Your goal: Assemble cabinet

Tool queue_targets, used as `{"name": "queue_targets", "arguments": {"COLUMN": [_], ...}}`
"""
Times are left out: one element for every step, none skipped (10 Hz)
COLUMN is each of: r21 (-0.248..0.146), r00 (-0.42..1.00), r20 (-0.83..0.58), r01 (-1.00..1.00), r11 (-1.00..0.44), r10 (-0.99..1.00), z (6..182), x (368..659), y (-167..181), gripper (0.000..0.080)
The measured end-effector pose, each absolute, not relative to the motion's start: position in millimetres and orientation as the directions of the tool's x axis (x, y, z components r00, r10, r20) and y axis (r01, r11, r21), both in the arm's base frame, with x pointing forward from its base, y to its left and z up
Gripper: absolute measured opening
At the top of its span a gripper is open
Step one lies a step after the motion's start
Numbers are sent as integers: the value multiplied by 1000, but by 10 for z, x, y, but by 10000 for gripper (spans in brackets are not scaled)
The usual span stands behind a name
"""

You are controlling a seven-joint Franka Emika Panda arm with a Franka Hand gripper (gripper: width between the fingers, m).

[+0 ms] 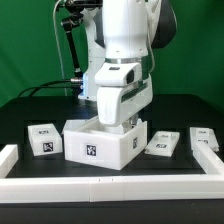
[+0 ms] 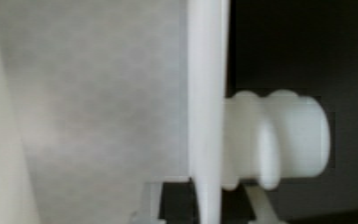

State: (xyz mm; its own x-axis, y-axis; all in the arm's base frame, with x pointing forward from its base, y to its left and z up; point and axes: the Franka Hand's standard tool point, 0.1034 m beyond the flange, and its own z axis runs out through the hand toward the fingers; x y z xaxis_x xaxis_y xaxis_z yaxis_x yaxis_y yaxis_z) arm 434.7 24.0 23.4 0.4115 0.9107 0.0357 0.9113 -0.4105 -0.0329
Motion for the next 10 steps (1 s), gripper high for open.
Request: {"name": "queue_targets", "arguments": {"r21": [-43, -46, -43, -41, -35, -34, -34, -34, -32, -25], "r00": [384, 352, 327, 283, 281, 282, 282, 282, 268, 200], "r20": [31, 31, 34, 35, 37, 37, 38, 38, 38, 42], "r01": [923, 935, 945, 959, 959, 959, 959, 959, 963, 980], "r11": [-382, -350, -326, -282, -280, -281, -281, -281, -266, -199], "r10": [923, 936, 944, 958, 959, 959, 959, 959, 963, 979], "z": [238, 236, 226, 220, 227, 228, 228, 229, 227, 223], "x": [4404, 4499, 4581, 4672, 4721, 4717, 4718, 4720, 4727, 4787], "y": [206, 189, 171, 148, 153, 150, 150, 151, 146, 124], "gripper": [34, 34, 34, 34, 34, 34, 34, 34, 34, 34]}}
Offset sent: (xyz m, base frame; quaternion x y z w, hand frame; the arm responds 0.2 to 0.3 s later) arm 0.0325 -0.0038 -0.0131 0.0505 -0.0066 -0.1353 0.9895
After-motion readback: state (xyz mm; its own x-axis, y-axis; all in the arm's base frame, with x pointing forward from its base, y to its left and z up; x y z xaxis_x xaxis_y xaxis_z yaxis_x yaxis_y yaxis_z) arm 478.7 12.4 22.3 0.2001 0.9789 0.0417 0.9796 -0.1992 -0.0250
